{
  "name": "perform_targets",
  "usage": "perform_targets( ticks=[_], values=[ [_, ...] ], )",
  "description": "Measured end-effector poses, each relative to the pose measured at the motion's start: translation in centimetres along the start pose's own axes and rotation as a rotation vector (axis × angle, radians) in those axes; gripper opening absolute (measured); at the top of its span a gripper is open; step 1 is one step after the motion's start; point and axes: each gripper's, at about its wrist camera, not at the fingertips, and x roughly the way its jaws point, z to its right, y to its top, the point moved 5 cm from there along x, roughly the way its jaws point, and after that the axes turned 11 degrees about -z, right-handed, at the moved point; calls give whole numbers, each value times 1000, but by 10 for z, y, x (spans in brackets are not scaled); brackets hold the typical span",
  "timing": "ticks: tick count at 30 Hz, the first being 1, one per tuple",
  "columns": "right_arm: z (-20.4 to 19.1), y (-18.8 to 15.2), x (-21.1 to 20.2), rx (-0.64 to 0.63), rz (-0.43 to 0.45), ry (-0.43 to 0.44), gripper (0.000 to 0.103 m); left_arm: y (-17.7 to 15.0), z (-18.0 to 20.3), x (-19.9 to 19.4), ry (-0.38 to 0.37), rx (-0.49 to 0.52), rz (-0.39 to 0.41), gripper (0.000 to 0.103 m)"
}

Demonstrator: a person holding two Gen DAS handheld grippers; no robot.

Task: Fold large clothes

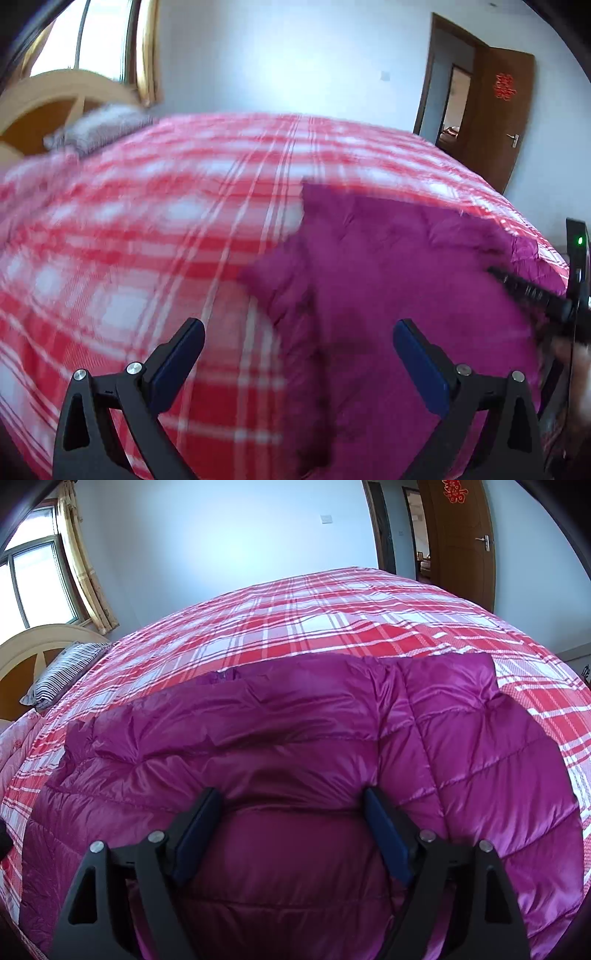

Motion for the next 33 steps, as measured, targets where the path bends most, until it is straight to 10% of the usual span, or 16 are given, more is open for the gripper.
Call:
perform_targets(
  ticks=[8,15,24,33],
  values=[
    [-1,0,1,-4,3,0,84,-15,-5,28,-183,-107,-57,97],
    [2,-1,-3,1,16,48,88,-19,-3,27,-367,-143,-86,30],
    [-28,-31,-68,-156,51,164,90,-20,-2,12,-382,-98,-43,18],
    [-40,-59,-20,-303,-98,-40,94,6,46,-66,-482,-16,110,14]
  ],
)
